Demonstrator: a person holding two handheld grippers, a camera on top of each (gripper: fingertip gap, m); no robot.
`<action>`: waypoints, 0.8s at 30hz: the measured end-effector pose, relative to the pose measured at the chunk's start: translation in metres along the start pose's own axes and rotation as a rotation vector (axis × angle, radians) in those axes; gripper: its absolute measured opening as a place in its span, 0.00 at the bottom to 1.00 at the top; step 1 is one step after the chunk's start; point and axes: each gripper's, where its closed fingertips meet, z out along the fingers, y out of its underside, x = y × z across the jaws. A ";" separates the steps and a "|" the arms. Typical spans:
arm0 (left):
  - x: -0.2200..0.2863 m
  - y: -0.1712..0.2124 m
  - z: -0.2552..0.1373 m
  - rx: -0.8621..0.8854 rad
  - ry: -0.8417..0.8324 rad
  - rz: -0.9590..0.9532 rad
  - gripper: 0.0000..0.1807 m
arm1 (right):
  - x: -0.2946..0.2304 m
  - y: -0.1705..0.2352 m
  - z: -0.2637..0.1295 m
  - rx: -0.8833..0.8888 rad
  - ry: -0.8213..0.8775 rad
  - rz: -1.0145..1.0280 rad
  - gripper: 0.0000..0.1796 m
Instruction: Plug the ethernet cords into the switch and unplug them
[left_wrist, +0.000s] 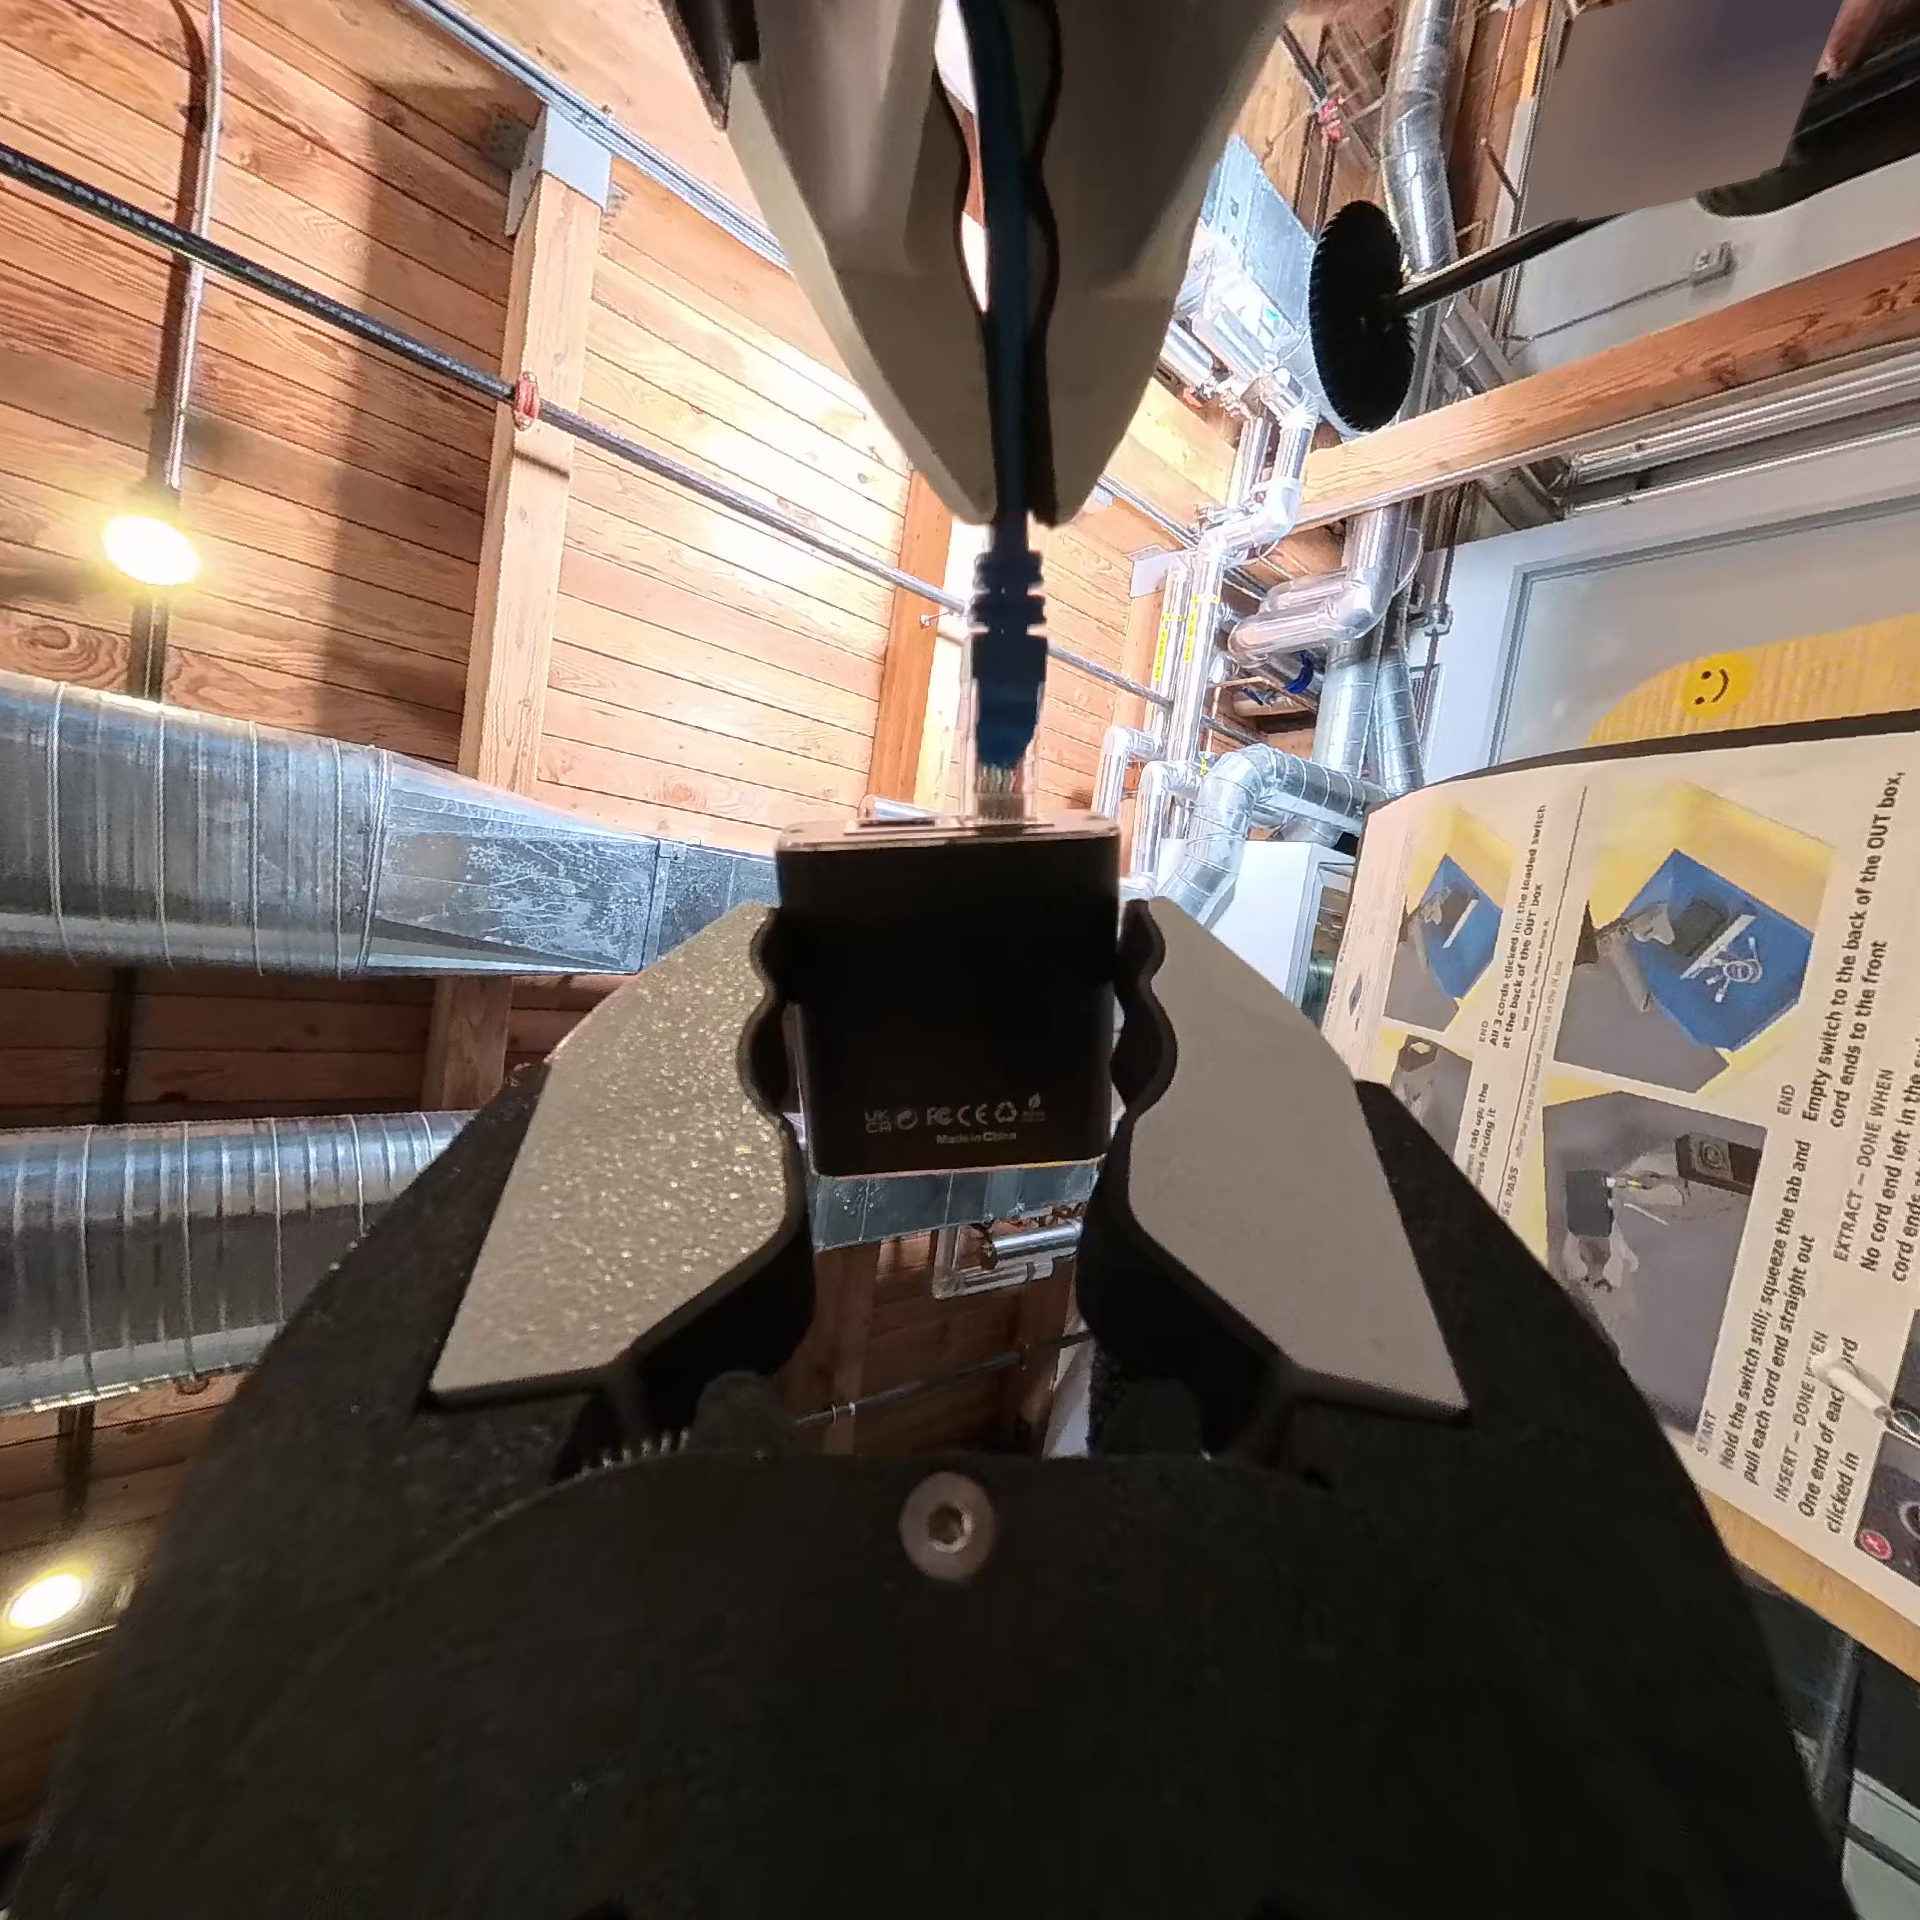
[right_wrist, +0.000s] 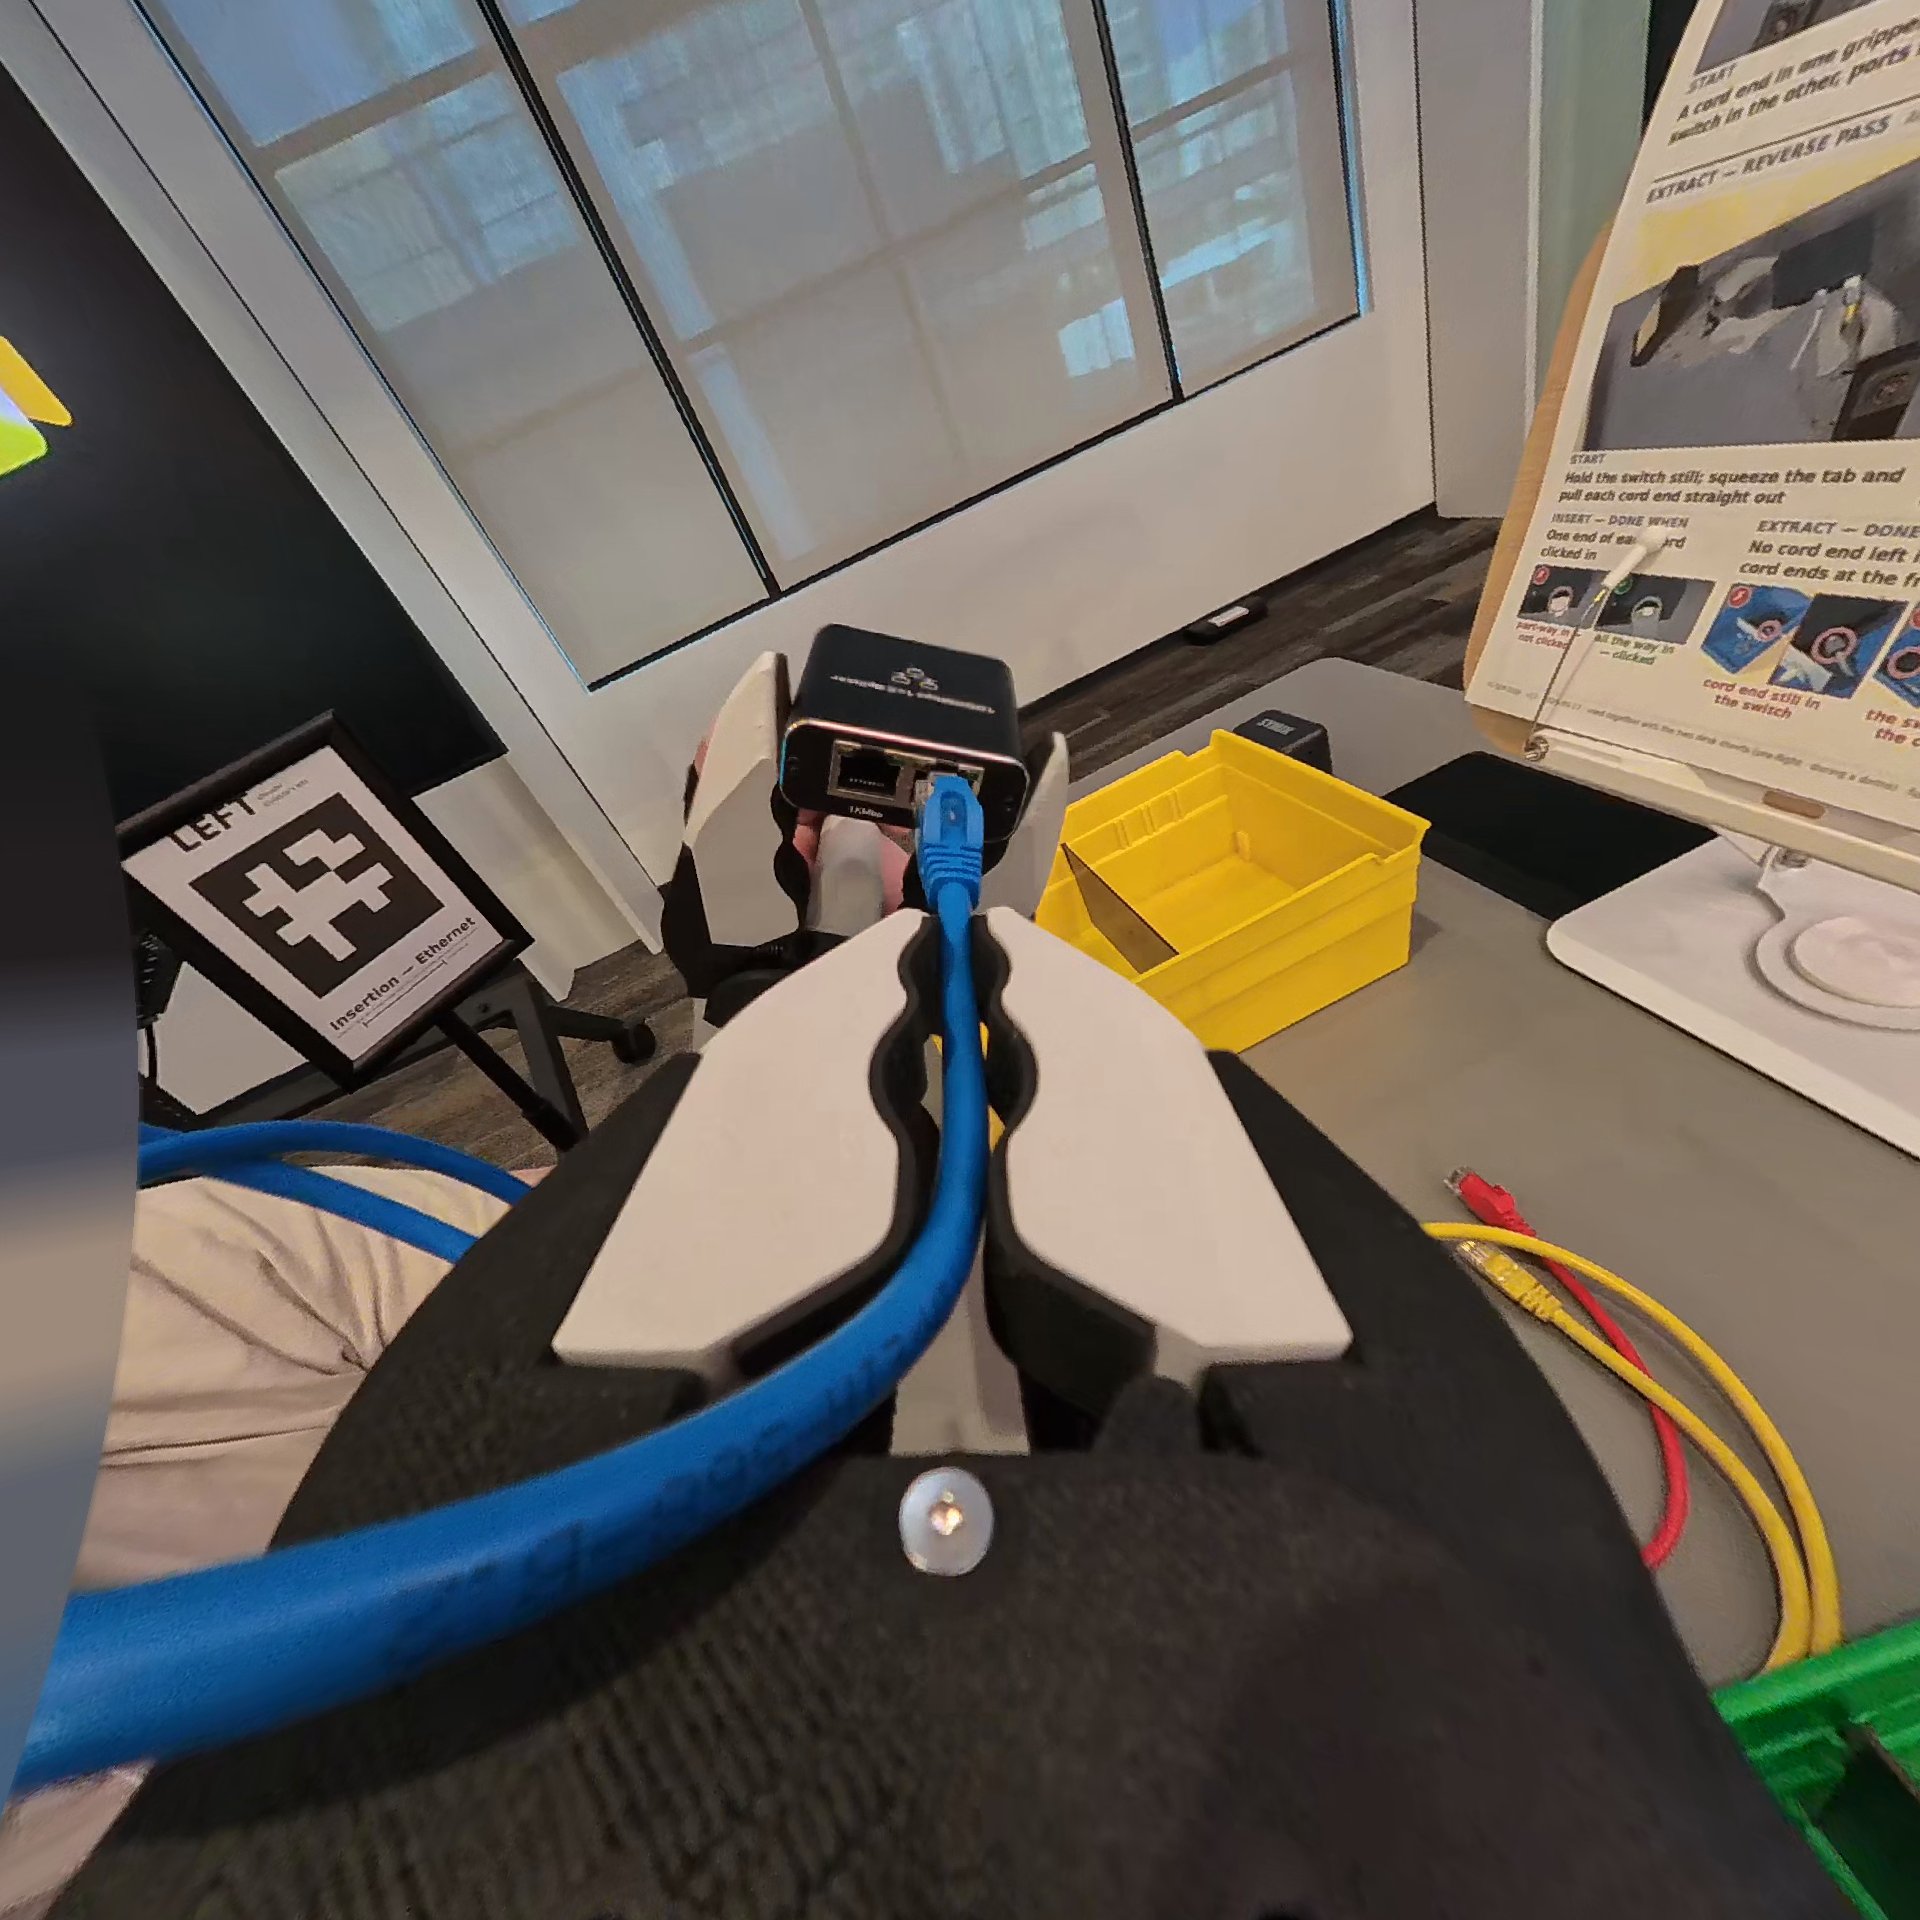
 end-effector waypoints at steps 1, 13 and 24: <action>0.001 -0.001 0.000 -0.001 0.001 0.005 0.33 | 0.001 0.000 -0.001 0.001 0.010 -0.004 0.03; -0.002 0.000 0.000 -0.006 -0.016 -0.026 0.33 | -0.001 -0.002 -0.003 0.002 0.050 -0.051 0.03; 0.002 0.000 0.000 -0.002 0.003 -0.014 0.33 | 0.001 -0.001 -0.001 -0.006 0.065 -0.057 0.03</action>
